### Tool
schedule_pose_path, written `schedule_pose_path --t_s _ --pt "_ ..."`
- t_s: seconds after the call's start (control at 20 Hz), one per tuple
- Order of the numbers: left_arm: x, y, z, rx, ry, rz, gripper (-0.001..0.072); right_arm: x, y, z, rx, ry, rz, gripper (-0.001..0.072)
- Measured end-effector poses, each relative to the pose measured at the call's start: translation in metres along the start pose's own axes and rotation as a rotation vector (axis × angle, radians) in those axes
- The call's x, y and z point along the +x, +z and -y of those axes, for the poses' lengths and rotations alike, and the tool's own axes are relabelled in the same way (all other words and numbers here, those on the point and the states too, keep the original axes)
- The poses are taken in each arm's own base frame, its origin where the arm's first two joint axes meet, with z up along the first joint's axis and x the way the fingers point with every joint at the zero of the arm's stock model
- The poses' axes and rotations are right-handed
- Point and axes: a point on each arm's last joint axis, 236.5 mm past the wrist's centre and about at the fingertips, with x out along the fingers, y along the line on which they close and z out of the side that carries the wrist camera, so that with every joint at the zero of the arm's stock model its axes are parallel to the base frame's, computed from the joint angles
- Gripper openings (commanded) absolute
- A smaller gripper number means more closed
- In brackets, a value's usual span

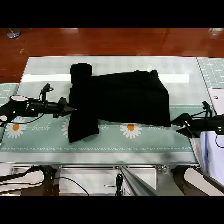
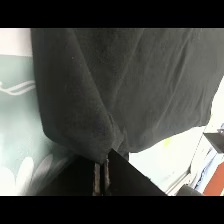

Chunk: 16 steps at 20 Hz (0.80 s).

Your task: Fold the shirts.

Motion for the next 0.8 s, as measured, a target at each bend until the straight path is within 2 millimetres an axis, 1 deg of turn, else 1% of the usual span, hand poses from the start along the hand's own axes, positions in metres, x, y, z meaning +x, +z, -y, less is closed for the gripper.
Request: schedule_pose_path --t_s 0.15,0.2,0.25,0.3,0.35,0.45,0.5,0.55,0.6,0.65,0.7,0.8 --pt "0.000 0.000 0.001 0.001 -0.001 -0.002 0.0023 0.016 0.009 -0.020 -0.004 0.043 -0.011 0.0628" --pt "0.000 0.000 0.001 0.001 -0.002 -0.002 0.0023 0.021 0.013 -0.028 -0.011 0.054 -0.009 0.0607" --pt "0.000 0.000 0.001 0.001 -0.002 -0.003 0.0023 0.026 0.018 -0.036 -0.023 0.060 -0.002 0.0526" --pt "0.000 0.000 0.001 0.002 -0.003 -0.003 0.0023 0.030 0.021 -0.041 -0.041 0.057 0.002 0.0239" --pt "0.000 0.000 0.001 0.003 -0.003 -0.002 0.0023 0.034 0.026 -0.046 -0.064 0.049 0.010 0.0024" --pt "-0.002 0.004 0.004 0.015 -0.005 0.003 0.0023 0.036 0.032 -0.067 -0.104 0.068 0.020 0.0023" --pt "-0.005 0.007 0.010 0.030 -0.014 0.002 0.0023 0.034 0.035 -0.076 -0.132 0.073 0.018 0.0022" --pt "-0.009 0.013 0.018 0.052 -0.022 0.009 0.0022 0.028 0.043 -0.088 -0.165 0.081 0.036 0.0022" --pt "-0.016 0.021 0.032 0.086 -0.038 0.017 0.0022 0.018 0.052 -0.105 -0.204 0.097 0.056 0.0022" --pt "-0.026 0.032 0.049 0.126 -0.052 0.038 0.0022 0.003 0.060 -0.125 -0.249 0.117 0.074 0.0022" --pt "-0.042 0.048 0.073 0.185 -0.066 0.078 0.0022 -0.017 0.071 -0.148 -0.300 0.140 0.106 0.0022" --pt "-0.087 0.081 0.137 0.339 -0.093 0.196 0.0022 -0.077 0.094 -0.208 -0.424 0.195 0.224 0.0022"
